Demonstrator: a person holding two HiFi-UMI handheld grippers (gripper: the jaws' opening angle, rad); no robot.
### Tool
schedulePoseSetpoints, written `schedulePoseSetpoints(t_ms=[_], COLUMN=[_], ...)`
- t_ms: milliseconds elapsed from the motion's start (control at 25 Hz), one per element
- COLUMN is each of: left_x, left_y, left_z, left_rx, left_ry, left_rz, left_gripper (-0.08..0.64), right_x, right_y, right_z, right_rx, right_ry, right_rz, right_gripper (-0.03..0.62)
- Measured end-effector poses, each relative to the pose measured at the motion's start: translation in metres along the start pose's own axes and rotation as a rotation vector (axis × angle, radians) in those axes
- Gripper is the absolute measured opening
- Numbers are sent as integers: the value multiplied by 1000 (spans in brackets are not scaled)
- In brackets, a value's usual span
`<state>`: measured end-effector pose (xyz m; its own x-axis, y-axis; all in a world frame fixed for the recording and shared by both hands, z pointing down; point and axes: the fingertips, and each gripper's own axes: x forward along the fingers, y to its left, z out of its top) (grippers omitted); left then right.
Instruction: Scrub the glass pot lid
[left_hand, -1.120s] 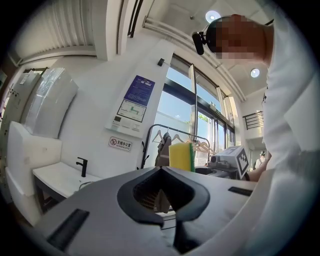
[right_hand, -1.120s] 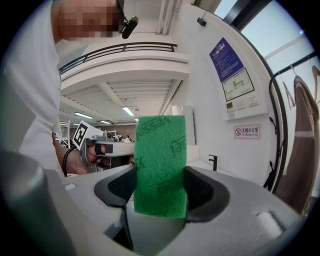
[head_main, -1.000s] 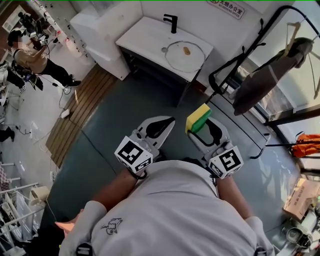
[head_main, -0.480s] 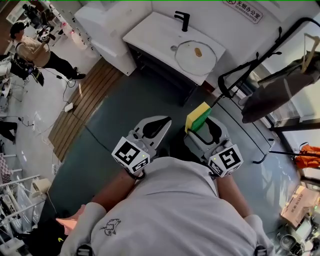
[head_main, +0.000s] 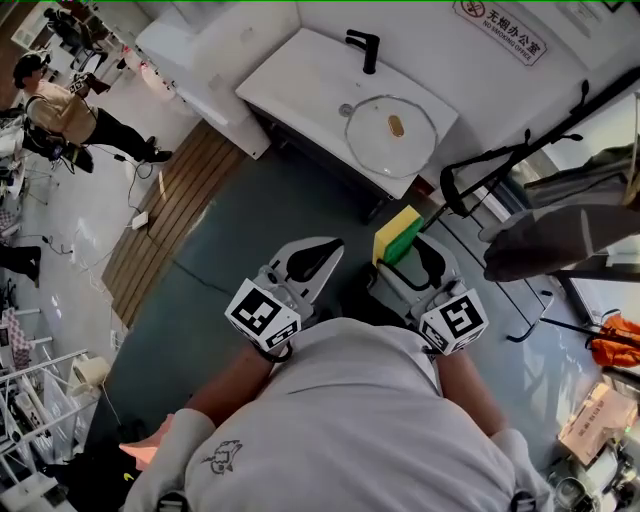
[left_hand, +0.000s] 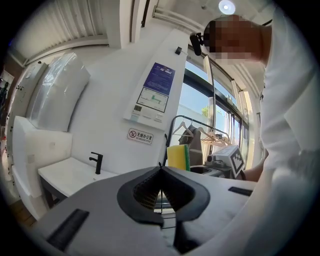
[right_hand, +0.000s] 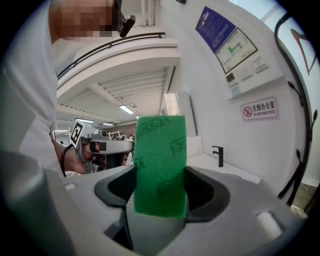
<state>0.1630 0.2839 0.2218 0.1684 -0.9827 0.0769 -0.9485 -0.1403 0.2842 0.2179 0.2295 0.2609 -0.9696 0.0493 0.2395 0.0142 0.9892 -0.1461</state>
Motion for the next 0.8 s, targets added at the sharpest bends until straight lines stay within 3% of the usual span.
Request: schedulePoseSetpoints(t_ms=[480, 800], left_x=[131, 191], left_y=[31, 35], left_z=[24, 31], left_rx=[17, 46], left_ry=[-2, 15], left_rz=[-59, -190], left_gripper=[-2, -2], right_x=[7, -3], right_y=[-120, -163], right_z=[18, 27], right_rx=[8, 18], right_ry=[-18, -44], right_rz=[-34, -142], right_gripper=[296, 296])
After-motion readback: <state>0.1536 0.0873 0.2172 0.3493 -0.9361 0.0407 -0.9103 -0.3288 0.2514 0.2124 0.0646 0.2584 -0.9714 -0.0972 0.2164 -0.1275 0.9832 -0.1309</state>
